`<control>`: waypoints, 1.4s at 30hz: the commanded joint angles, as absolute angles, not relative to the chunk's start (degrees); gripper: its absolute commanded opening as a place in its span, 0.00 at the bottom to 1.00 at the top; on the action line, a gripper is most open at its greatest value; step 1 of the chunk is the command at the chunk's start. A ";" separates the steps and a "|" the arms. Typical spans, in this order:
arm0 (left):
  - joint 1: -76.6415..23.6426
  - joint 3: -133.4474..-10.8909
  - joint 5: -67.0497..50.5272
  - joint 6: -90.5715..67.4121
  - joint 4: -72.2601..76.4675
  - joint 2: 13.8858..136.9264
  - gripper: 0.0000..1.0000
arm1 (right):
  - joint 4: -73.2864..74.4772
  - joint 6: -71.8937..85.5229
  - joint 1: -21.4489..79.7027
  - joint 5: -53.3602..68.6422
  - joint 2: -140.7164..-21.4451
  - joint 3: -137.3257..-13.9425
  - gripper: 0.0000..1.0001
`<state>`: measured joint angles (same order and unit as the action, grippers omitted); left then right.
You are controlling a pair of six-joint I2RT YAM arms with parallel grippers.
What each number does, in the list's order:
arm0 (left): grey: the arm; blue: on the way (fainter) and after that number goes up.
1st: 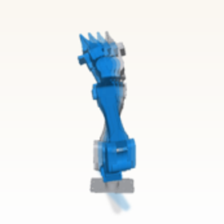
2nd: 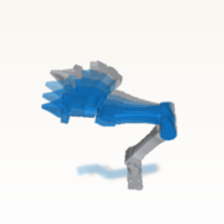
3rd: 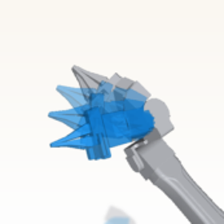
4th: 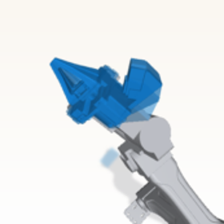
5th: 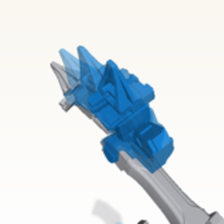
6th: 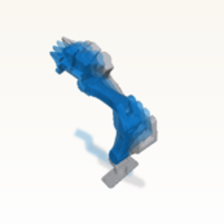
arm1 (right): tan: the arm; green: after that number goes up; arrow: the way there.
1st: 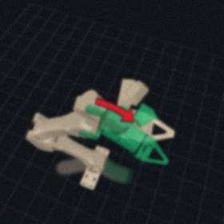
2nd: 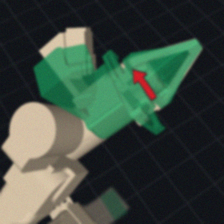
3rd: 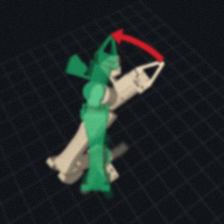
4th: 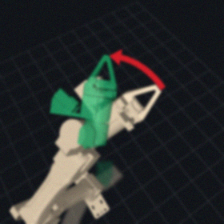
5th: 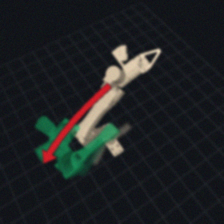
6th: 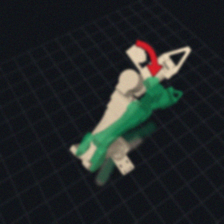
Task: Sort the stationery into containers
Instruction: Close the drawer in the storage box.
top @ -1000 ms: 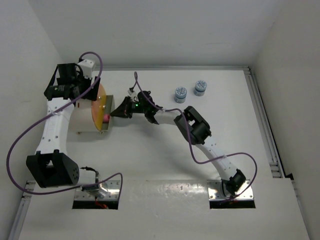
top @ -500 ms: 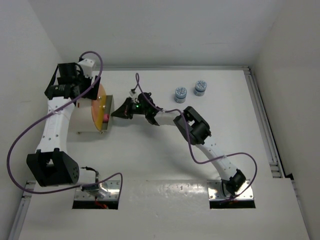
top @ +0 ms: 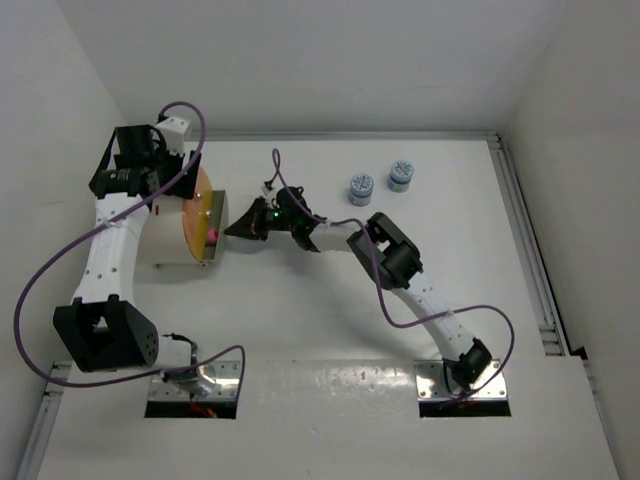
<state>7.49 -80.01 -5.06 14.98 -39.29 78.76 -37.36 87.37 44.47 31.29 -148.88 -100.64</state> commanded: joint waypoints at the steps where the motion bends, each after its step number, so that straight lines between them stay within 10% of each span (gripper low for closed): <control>1: 8.70 -76.64 -6.06 12.92 -49.66 82.09 0.84 | -40.25 87.98 45.26 30.41 -148.09 -103.97 0.00; 42: 10.90 -73.57 -7.47 13.62 -48.34 82.88 0.84 | -37.70 85.34 49.75 26.72 -156.80 -116.11 0.09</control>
<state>9.61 -77.78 -6.50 16.53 -33.47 79.79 -34.52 86.54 48.62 27.09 -157.60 -116.53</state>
